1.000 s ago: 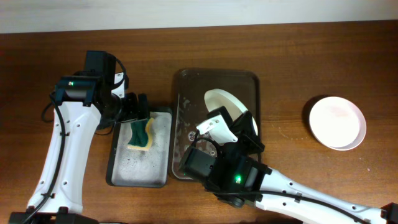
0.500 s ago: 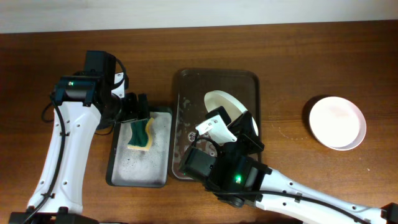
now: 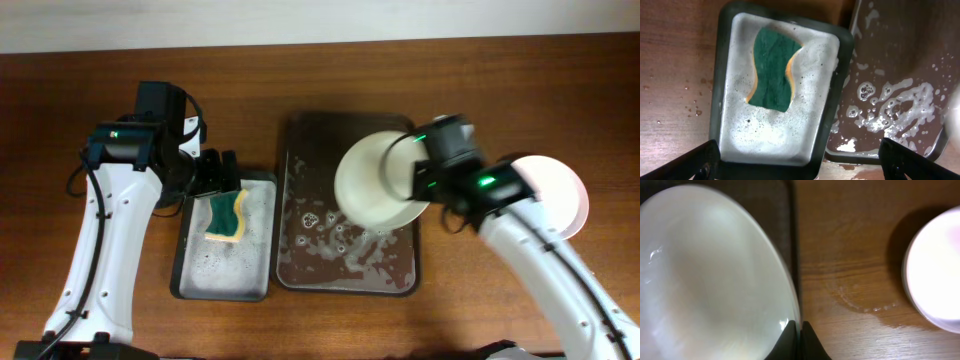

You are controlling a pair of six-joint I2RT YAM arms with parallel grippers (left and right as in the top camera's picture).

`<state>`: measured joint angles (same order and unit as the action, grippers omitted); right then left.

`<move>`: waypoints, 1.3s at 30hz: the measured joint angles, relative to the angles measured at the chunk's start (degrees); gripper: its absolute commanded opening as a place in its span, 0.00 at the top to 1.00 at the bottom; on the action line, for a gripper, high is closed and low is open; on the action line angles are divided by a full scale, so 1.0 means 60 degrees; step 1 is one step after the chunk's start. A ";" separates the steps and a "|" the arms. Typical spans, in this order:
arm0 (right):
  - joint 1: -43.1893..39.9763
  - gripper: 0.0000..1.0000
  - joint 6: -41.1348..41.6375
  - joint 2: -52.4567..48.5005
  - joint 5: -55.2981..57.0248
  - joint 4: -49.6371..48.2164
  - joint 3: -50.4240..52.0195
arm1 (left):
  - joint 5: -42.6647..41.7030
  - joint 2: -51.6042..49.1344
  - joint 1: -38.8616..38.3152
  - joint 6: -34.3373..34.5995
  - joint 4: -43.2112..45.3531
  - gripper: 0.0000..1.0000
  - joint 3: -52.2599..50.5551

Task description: Clean dirty plates on tray and stack at the side

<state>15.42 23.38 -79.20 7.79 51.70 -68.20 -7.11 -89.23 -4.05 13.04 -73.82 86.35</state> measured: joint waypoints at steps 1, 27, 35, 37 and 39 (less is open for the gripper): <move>-0.1370 0.96 -0.0124 0.0007 -0.0871 -0.0055 -0.0040 | -0.0004 -0.0004 0.0000 0.0000 -0.0011 0.01 0.0000; 0.0149 0.01 -0.1971 0.3300 -0.4517 0.1206 -0.1446 | -0.0004 0.0000 0.0000 -0.0004 0.0000 0.01 0.0000; 0.0474 0.02 -0.2073 0.2102 -0.4153 0.1355 -0.1446 | -0.0004 0.0000 0.0000 0.0000 -0.0007 0.01 0.0000; 0.0474 0.01 -0.2073 0.2047 -0.4087 0.1355 -0.1446 | -0.0004 0.0000 0.0000 -0.0004 -0.0004 0.01 0.0000; 0.0474 0.01 -0.2080 0.2149 -0.4087 0.1359 -0.1443 | -0.0004 0.0000 0.0000 0.0000 -0.0007 0.01 0.0000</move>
<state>18.26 10.90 -66.30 -16.73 59.86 -76.86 -7.14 -89.23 -4.05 13.04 -73.87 86.35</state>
